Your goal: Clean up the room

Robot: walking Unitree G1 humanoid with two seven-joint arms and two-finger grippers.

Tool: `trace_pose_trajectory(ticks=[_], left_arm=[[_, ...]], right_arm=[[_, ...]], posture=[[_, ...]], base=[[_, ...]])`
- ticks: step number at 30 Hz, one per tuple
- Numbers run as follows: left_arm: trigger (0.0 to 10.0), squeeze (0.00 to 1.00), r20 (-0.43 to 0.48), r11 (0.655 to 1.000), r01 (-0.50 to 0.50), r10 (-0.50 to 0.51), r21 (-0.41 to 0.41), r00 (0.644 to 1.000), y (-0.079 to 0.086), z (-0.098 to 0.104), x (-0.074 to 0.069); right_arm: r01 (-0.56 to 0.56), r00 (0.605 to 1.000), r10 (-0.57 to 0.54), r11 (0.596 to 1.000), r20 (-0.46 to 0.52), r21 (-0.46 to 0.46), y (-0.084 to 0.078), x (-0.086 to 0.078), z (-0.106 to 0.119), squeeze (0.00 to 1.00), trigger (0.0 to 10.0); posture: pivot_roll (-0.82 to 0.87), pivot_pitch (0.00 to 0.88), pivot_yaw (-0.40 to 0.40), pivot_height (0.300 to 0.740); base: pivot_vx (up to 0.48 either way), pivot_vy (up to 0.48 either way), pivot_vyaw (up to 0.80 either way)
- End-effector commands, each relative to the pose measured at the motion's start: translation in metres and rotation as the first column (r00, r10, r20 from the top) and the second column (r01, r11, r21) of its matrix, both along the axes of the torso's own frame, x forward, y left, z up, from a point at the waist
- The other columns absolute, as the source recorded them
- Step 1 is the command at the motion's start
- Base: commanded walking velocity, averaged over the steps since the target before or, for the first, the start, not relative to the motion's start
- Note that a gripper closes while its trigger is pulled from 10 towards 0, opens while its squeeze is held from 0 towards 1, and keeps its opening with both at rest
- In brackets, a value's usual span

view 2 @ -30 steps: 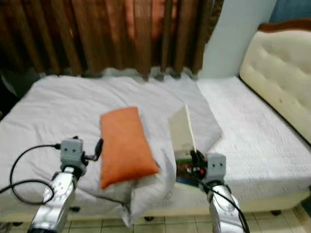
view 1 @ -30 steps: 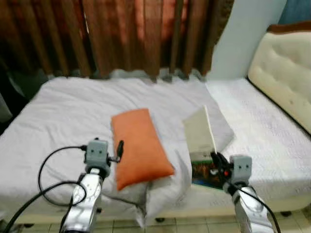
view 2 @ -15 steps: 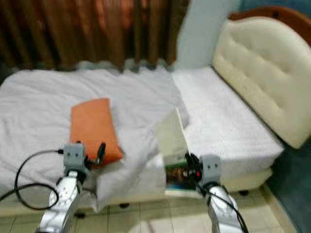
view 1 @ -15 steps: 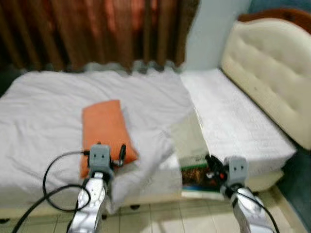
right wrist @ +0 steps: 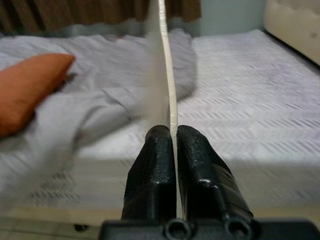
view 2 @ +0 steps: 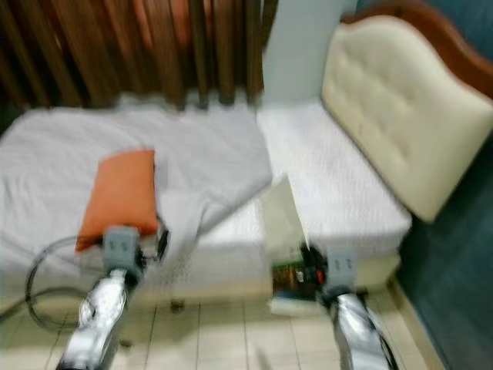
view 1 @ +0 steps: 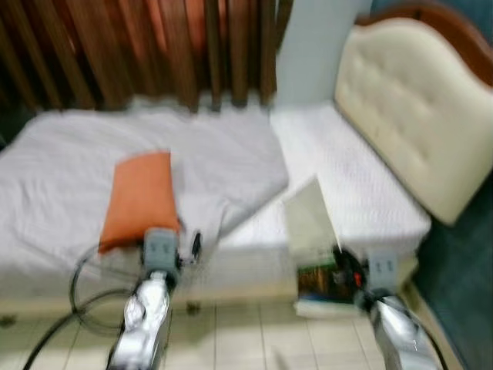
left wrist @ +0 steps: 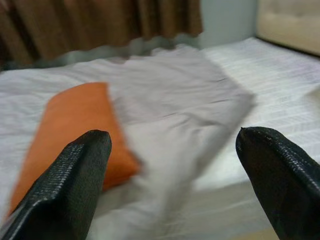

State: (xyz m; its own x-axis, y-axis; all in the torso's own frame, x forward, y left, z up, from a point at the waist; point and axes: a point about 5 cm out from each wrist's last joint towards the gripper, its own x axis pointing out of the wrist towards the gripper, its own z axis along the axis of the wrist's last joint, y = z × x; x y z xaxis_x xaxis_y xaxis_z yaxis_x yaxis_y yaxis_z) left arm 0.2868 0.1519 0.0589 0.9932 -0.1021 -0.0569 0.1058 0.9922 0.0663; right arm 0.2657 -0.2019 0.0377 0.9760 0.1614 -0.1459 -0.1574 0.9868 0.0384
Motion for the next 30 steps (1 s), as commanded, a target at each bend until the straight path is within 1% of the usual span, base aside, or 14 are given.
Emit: trace_pose_trajectory(ticks=[1,3,9,12,13,14,15,17,18,19,22,30], left_arm=[[10.0,0.00,0.006,1.000,-0.002,0.002,0.014,1.000,0.004,0.003,0.003],[10.0,0.00,0.008,1.000,-0.006,0.006,0.015,1.000,0.004,0.003,0.004],[10.0,0.00,0.007,1.000,-0.010,0.010,0.015,1.000,0.004,0.003,0.004],[10.0,0.00,0.007,1.000,-0.022,0.022,0.016,1.000,0.006,0.003,0.006],[10.0,0.00,-0.015,0.999,-0.033,0.033,0.020,0.999,0.008,0.000,0.006],[10.0,0.00,-0.015,0.999,-0.033,0.033,0.020,0.999,0.008,0.000,0.006],[10.0,0.00,-0.009,0.999,-0.030,0.030,0.043,1.000,0.008,0.001,0.007],[10.0,0.00,0.005,0.998,-0.017,0.017,0.053,1.000,0.006,0.003,0.007],[10.0,0.00,0.024,0.999,-0.010,0.009,0.041,1.000,0.004,0.007,0.008],[10.0,0.00,0.024,0.999,-0.010,0.009,0.041,1.000,0.004,0.007,0.008],[10.0,0.00,0.024,1.000,-0.026,0.025,0.008,0.999,0.004,0.008,0.009],[10.0,0.00,0.023,1.000,-0.030,0.030,0.006,0.999,0.003,0.008,0.008]], right_arm=[[-0.011,0.998,0.011,1.000,0.054,-0.003,0.004,0.007,0.010,0.00,0.0],[-0.015,0.999,0.015,1.000,0.051,-0.005,0.004,0.007,0.010,0.00,0.0],[-0.027,0.999,0.028,1.000,0.042,-0.014,0.007,0.010,0.009,0.00,0.0],[-0.039,0.998,0.040,0.999,0.044,-0.021,0.008,0.012,0.010,0.00,0.0],[-0.044,0.998,0.045,0.999,0.045,-0.023,0.009,0.012,0.010,0.00,0.0],[-0.044,0.998,0.045,0.999,0.045,-0.023,0.009,0.012,0.010,0.00,0.0],[-0.050,0.998,0.051,0.999,0.047,-0.021,0.010,0.014,0.011,0.00,0.0],[-0.051,0.997,0.052,0.999,0.049,-0.019,0.011,0.014,0.012,0.00,0.0],[-0.058,0.997,0.058,0.998,0.049,-0.013,0.013,0.015,0.012,0.00,0.0],[-0.058,0.997,0.058,0.998,0.049,-0.013,0.013,0.015,0.012,0.00,0.0],[-0.071,0.996,0.072,0.997,0.049,-0.002,0.016,0.016,0.012,0.00,0.0],[-0.085,0.996,0.085,0.996,0.040,0.003,0.018,0.017,0.011,0.00,0.0]], posture=[[-0.05,0.000,0.001,0.740],[-0.05,0.000,0.001,0.740],[-0.04,0.000,-0.009,0.740],[-0.03,0.000,-0.011,0.740],[-0.03,0.000,-0.011,0.740],[-0.03,0.000,-0.011,0.740],[-0.03,0.000,-0.012,0.740],[-0.03,0.000,-0.013,0.740],[-0.03,0.000,-0.013,0.740],[-0.03,0.000,-0.013,0.740],[-0.03,0.000,-0.010,0.740],[-0.03,0.000,-0.011,0.740]], base=[[0.000,-0.469,0.00],[0.000,-0.469,0.00],[0.000,-0.469,0.63],[0.000,-0.466,0.00],[0.000,0.000,0.00],[0.000,0.000,0.00],[0.000,0.000,0.00],[0.000,0.000,0.00],[0.446,0.000,0.00],[0.446,0.000,0.00],[0.450,0.000,0.00],[0.457,0.000,0.00]])
